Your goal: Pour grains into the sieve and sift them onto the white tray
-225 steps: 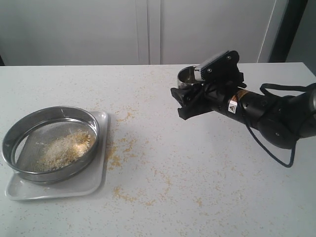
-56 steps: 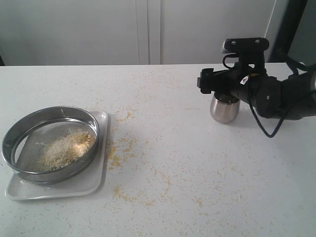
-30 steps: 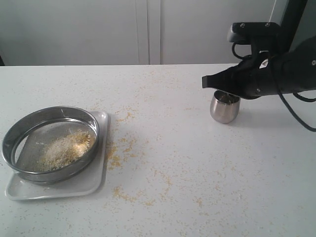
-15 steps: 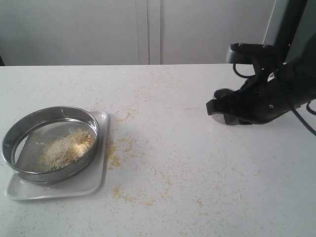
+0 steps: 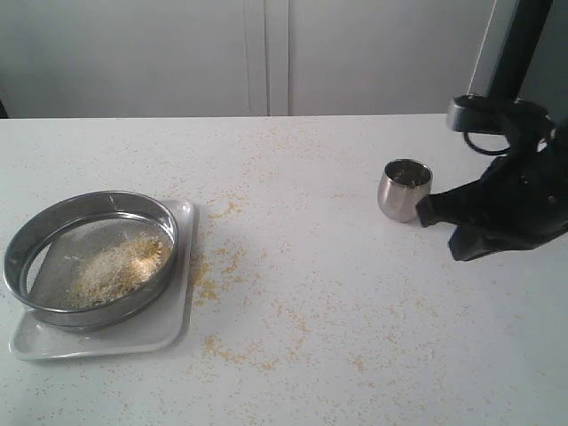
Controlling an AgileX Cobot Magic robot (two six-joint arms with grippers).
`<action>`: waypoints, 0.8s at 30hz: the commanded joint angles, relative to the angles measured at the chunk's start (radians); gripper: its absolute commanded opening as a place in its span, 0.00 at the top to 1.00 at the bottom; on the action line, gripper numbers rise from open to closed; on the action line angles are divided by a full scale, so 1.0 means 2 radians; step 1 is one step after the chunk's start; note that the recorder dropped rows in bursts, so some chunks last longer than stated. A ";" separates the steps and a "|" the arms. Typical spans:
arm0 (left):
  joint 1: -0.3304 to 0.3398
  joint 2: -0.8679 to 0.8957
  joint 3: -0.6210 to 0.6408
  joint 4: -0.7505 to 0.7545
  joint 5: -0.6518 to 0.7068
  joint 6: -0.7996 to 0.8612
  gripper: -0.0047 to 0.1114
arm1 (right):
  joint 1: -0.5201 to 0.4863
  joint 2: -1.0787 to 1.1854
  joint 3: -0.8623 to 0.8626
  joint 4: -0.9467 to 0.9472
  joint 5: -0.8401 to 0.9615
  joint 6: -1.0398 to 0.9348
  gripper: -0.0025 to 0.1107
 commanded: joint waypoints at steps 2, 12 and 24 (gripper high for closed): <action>0.002 -0.002 0.002 0.000 0.000 0.000 0.96 | -0.052 -0.033 0.000 -0.005 0.025 0.002 0.98; 0.002 -0.002 0.002 0.000 0.000 0.000 0.96 | -0.095 -0.067 0.000 -0.009 0.044 0.012 0.98; 0.002 -0.002 0.002 0.000 0.000 0.000 0.96 | -0.095 -0.067 0.000 -0.006 0.041 0.012 0.98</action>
